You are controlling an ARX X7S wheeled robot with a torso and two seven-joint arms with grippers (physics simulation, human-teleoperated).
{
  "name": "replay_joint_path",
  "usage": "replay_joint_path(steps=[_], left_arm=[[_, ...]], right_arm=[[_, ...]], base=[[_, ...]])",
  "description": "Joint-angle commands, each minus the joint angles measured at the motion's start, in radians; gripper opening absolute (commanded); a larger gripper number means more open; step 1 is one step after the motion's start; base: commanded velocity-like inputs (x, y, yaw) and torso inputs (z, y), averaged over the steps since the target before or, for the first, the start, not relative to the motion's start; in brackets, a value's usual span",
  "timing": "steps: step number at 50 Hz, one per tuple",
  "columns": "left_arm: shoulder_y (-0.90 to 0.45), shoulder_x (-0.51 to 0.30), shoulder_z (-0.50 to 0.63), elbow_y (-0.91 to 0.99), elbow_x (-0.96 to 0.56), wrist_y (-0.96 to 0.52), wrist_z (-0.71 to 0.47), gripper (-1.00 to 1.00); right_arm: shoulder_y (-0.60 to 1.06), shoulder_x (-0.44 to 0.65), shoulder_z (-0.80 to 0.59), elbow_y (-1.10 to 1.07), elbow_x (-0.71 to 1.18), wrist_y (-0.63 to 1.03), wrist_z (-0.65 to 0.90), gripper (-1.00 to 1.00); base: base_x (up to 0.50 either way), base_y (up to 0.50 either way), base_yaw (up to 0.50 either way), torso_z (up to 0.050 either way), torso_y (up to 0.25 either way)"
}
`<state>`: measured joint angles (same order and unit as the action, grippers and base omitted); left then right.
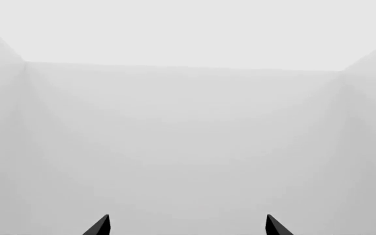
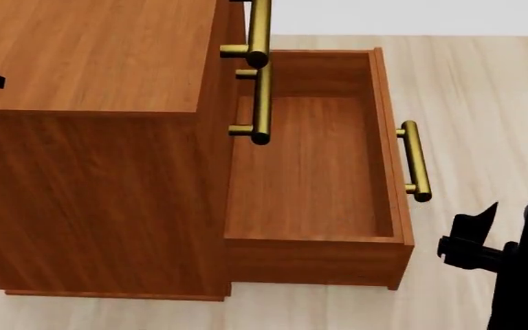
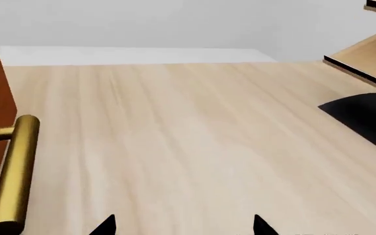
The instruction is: Close the bottom drawer of the cabinet and open the top drawer.
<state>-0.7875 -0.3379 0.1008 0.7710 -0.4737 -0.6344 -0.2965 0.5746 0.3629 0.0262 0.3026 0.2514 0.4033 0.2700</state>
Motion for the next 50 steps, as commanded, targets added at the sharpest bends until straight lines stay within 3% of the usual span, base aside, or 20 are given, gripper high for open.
replay_joint_path(steps=[1,15,50], left_arm=[[0.009,-0.004,0.005,-0.010,0.005,0.013,-0.002,1.00],[-0.012,-0.008,0.003,-0.005,-0.009,0.001,-0.009,1.00],[-0.042,-0.013,0.016,0.004,-0.030,-0.013,-0.026,1.00]], right_arm=[[0.094,-0.032,-0.048,0.242,-0.040,-0.098,-0.032,1.00],[0.225,-0.086,-0.116,0.500,-0.087,-0.193,-0.075,1.00],[0.222,-0.179,-0.215,0.303,-0.049,-0.093,-0.195,1.00]], base=[[0.00,0.00,0.00,0.000,0.000],[0.00,0.00,0.00,0.000,0.000],[0.00,0.00,0.00,0.000,0.000]])
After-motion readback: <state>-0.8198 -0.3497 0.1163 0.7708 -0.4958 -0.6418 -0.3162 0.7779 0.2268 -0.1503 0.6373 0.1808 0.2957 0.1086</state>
